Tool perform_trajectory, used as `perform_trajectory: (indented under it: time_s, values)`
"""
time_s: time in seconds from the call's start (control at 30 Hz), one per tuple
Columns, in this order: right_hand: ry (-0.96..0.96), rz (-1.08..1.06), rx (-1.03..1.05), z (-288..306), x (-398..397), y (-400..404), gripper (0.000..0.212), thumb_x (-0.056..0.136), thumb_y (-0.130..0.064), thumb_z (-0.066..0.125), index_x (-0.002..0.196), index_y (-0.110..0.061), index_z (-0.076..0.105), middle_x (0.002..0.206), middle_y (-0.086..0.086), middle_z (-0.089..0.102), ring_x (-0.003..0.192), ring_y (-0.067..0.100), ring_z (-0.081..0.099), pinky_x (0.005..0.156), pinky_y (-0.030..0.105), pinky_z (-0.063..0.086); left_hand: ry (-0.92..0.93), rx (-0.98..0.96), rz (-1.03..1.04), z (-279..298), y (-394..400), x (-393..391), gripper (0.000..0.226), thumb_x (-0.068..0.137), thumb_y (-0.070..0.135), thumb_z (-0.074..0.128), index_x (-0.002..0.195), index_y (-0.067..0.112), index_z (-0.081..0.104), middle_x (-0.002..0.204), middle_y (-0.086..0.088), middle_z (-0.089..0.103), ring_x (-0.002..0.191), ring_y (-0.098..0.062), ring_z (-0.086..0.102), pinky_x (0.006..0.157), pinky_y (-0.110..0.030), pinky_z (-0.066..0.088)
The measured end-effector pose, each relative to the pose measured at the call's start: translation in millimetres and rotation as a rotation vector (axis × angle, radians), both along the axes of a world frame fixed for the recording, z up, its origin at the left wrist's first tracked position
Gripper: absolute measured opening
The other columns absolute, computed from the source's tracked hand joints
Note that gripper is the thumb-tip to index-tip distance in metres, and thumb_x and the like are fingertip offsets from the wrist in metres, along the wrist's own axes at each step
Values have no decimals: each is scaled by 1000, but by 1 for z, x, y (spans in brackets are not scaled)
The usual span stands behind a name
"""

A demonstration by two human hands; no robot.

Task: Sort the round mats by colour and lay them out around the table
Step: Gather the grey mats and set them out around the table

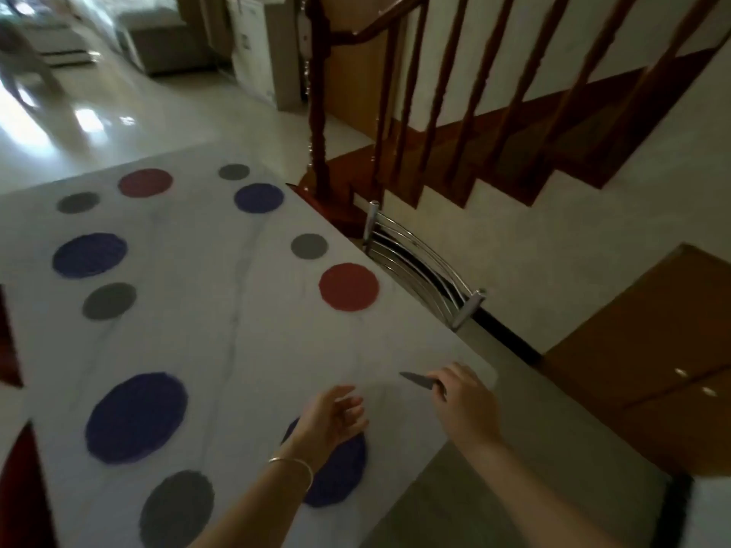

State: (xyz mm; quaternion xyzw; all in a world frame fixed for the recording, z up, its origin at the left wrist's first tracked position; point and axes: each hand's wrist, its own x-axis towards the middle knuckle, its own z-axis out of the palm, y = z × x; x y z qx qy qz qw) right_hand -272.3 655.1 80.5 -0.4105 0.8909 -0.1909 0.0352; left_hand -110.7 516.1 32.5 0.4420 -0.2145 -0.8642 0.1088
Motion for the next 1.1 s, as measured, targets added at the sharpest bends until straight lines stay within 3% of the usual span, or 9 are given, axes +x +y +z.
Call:
perform_trajectory:
  time_s: [0.13,0.33,0.4,0.47,0.57,0.63,0.77,0.9,1.1]
  values:
    - [-5,117,-25,-16,-20,-20,10,82,-7,61,86,-14,68,84,3,63,83,21,58,57,30,44,-146,-130,115,7,-10,13,21,91,14,57,109,4,59,96,-17,60,76,-26,61,57,-33,59]
    - [7,465,-59,-28,-40,-47,17,63,-1,78,66,-11,64,67,7,60,63,27,59,38,30,43,-486,-387,245,28,34,40,15,90,7,56,103,3,63,84,-16,64,70,-23,62,61,-37,59]
    - [12,535,-81,-29,-51,-45,19,62,-3,79,66,-12,63,66,5,59,60,24,58,37,27,42,-675,-548,157,32,54,39,18,88,9,59,106,5,63,87,-14,66,72,-21,63,67,-37,58]
    - [6,560,-80,-33,-57,-44,18,65,-5,79,69,-14,64,67,2,60,60,21,57,38,26,43,-897,-809,-55,31,67,41,23,85,15,63,108,15,62,95,-7,66,79,-17,63,74,-35,55]
    - [18,641,-62,-40,-67,-43,19,63,-9,81,71,-17,66,69,1,61,62,20,58,39,23,42,-1116,-1138,-347,28,86,36,48,82,30,62,129,26,51,121,3,53,108,-13,54,91,-26,47]
    - [9,687,-41,-48,-68,-42,22,60,-10,84,71,-19,68,69,1,62,62,22,61,38,22,42,-1168,-1242,-505,23,98,31,60,82,35,57,140,29,39,137,5,42,125,-15,40,101,-25,40]
    - [-15,761,33,-71,-59,-29,26,53,-11,87,67,-22,69,70,1,65,63,23,64,35,26,44,-1207,-1231,-659,6,116,14,70,82,37,54,147,33,26,152,1,25,138,-22,24,114,-32,28]
    - [-4,784,129,-87,-56,-16,29,47,-9,89,64,-21,68,68,1,63,62,22,64,36,21,42,-1220,-1208,-758,-11,125,-15,74,84,39,53,150,30,21,159,-3,13,143,-24,14,117,-36,17]
    - [-42,749,242,-99,-62,-5,29,61,-5,80,87,-16,74,94,7,68,81,28,66,47,32,52,-1251,-1114,-731,-28,131,-31,72,86,30,50,151,23,19,160,-8,8,145,-27,9,118,-39,18]
